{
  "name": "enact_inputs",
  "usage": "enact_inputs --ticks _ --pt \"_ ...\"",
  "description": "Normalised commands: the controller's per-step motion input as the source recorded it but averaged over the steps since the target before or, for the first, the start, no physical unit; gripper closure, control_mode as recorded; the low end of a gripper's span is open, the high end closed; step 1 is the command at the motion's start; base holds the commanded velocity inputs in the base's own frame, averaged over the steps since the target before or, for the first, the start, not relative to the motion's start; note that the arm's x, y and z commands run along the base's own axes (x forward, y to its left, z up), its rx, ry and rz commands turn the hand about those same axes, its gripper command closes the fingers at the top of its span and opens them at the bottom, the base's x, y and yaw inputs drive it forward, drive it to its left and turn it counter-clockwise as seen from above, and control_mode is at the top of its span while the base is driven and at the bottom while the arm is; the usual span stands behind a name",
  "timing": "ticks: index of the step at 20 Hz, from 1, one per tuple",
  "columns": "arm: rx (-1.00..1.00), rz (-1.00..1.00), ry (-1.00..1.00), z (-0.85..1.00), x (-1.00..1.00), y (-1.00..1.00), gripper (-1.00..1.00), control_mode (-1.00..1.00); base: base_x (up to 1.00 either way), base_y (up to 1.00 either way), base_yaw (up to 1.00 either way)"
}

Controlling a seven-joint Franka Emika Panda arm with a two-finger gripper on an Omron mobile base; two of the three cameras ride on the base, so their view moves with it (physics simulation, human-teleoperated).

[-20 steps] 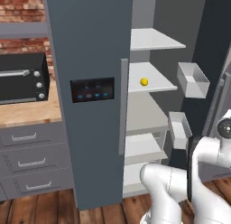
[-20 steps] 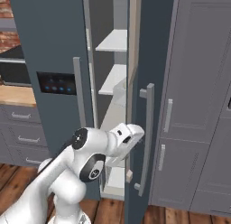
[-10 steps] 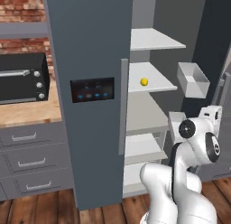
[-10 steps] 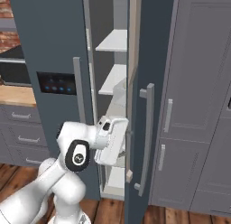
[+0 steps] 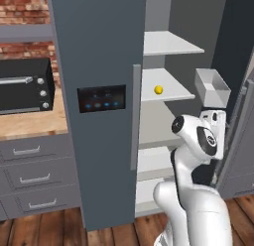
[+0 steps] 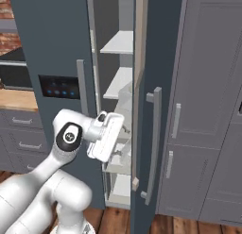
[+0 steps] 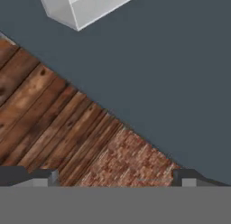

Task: Retrieve a lemon from the fridge and place it on the cutting board with the fish.

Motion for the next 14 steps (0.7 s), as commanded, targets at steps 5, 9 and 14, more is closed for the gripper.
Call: enact_inputs --ticks 5,9,14 --pt "0.0 -0.19 0.05 -0.57 0.48 -0.19 -1.0 -1.0 0.0 0.0 0.0" --pt "0.0 -0.03 0.02 -0.32 0.41 0.0 -1.0 -1.0 0.0 0.0 0.0" --pt "0.0 0.0 0.03 -0.2 0.15 -0.1 -1.0 -1.0 0.0 0.0 0.0"
